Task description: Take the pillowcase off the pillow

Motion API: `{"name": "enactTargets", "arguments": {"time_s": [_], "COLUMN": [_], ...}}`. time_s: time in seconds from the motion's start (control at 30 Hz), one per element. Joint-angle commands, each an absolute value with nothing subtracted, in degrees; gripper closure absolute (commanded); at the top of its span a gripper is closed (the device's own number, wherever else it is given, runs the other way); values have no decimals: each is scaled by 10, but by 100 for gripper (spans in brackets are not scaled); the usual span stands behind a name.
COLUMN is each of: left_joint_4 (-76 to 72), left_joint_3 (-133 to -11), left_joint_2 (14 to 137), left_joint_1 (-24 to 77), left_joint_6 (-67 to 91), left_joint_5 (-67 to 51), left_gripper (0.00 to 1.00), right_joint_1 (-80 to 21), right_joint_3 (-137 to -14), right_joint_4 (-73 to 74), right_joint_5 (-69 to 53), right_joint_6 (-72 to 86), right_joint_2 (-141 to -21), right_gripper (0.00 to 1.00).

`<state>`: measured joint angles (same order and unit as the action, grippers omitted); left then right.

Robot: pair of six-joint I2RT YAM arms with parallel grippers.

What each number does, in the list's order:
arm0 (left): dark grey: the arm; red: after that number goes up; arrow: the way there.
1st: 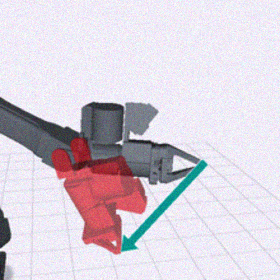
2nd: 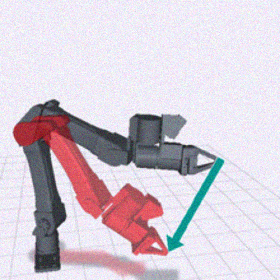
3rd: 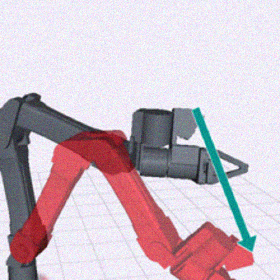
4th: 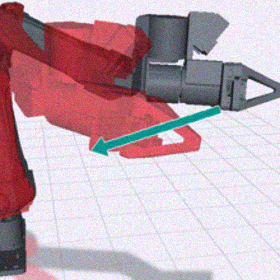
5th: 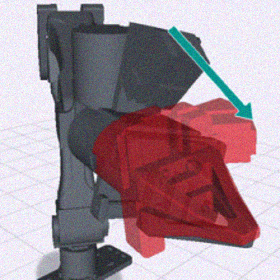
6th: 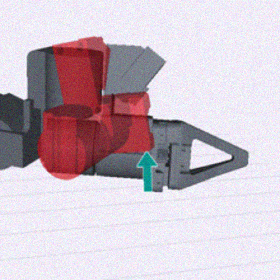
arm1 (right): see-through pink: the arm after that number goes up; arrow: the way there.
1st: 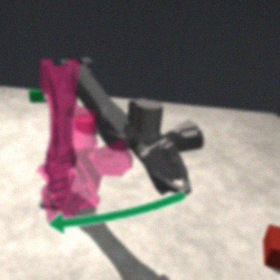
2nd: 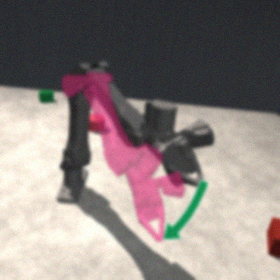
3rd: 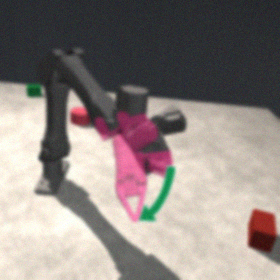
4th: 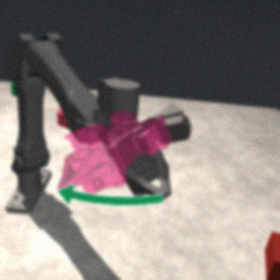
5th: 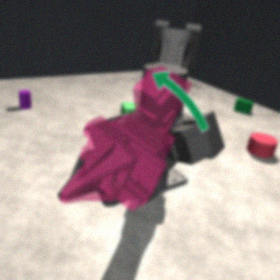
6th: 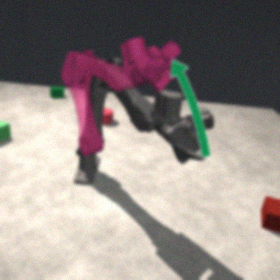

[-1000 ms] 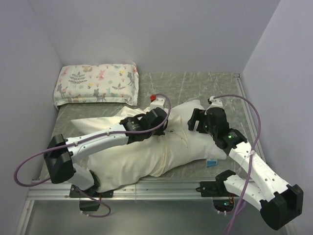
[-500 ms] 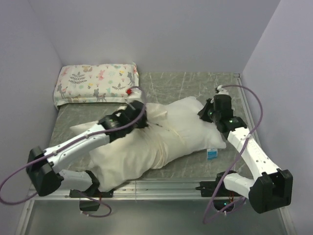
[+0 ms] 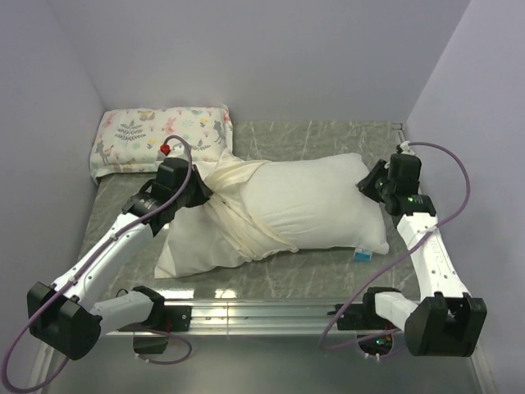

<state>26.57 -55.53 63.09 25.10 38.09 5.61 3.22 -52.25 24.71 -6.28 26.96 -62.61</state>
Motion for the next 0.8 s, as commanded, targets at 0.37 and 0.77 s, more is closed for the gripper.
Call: {"name": "enactTargets", "arguments": {"time_s": [0.37,0.77], "left_joint_4": [246,243], "left_joint_3": [-588,-596], "left_joint_2": [693,713], "left_joint_1": [336,359], "left_joint_6": [363,366], "left_joint_5": [80,98], "left_gripper": [99,99], "right_joint_1": [-368,-463], "right_joint_3": [-605,-573], "right_joint_4": [302,207], "right_joint_5": [77,137], "right_joint_6": [194,224], "right_joint_2": [-582,-823], "right_gripper": [7,60]}}
